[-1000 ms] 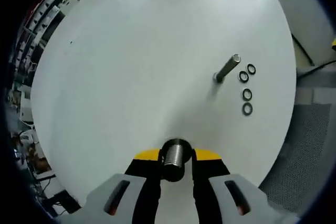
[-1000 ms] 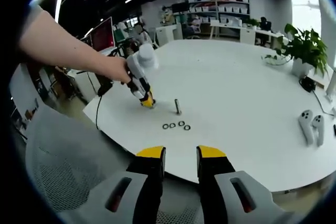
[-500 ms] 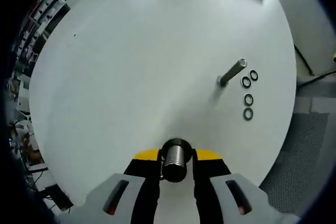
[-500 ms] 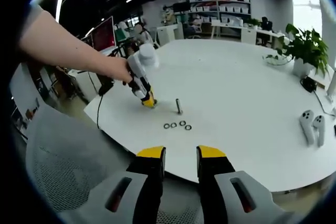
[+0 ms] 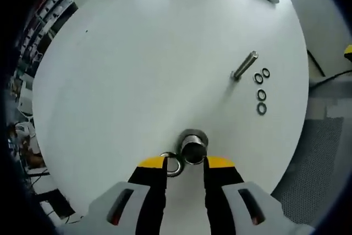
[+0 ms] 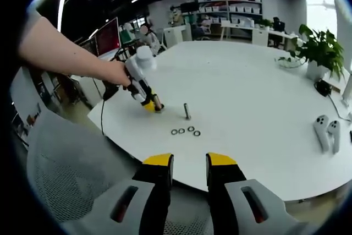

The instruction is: Place the washer onto the threaded stud by aligning its center hole with the stud, sliding it down to the base, and recovering from edge contact or off-axis alignment until the washer reaches the visible bottom stop.

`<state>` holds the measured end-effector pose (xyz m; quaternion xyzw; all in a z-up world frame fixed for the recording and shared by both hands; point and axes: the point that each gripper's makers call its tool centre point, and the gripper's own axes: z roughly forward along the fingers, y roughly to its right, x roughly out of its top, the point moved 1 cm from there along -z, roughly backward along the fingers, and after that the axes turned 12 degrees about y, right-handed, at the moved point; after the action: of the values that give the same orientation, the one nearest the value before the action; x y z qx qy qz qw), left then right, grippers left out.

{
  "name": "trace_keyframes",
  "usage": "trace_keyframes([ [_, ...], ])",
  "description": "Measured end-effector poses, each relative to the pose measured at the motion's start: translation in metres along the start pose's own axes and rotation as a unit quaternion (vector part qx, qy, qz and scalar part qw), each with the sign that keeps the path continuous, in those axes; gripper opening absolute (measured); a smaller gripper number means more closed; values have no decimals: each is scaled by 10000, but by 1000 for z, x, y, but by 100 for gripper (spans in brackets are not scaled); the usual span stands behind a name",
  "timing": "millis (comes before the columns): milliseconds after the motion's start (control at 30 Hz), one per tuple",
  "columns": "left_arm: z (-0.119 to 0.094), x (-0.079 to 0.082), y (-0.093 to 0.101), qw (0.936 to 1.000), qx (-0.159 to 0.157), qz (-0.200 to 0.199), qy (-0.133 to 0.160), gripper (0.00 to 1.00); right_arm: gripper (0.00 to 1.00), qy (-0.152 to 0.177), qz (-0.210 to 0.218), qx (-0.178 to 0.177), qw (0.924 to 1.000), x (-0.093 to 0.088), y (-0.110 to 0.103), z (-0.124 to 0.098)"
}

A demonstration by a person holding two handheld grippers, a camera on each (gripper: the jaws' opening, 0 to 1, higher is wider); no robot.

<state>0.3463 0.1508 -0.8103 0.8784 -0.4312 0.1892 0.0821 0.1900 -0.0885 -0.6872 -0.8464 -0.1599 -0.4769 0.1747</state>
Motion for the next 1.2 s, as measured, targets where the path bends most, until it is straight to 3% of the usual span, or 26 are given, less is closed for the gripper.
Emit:
trace_keyframes([
  [300, 1, -18, -9, 9998, 33, -45, -181, 23, 26, -13, -10, -18, 10000, 0, 1, 0],
  [467, 2, -13, -11, 9999, 78, -94, -76, 25, 26, -20, -12, -28, 10000, -1, 1, 0],
  [833, 10, -18, -11, 9997, 3, 93, -237, 26, 26, -22, -19, -45, 10000, -1, 2, 0],
  [1200, 13, -16, -12, 9998, -90, 21, -175, 25, 26, -36, -21, -38, 10000, -1, 2, 0],
])
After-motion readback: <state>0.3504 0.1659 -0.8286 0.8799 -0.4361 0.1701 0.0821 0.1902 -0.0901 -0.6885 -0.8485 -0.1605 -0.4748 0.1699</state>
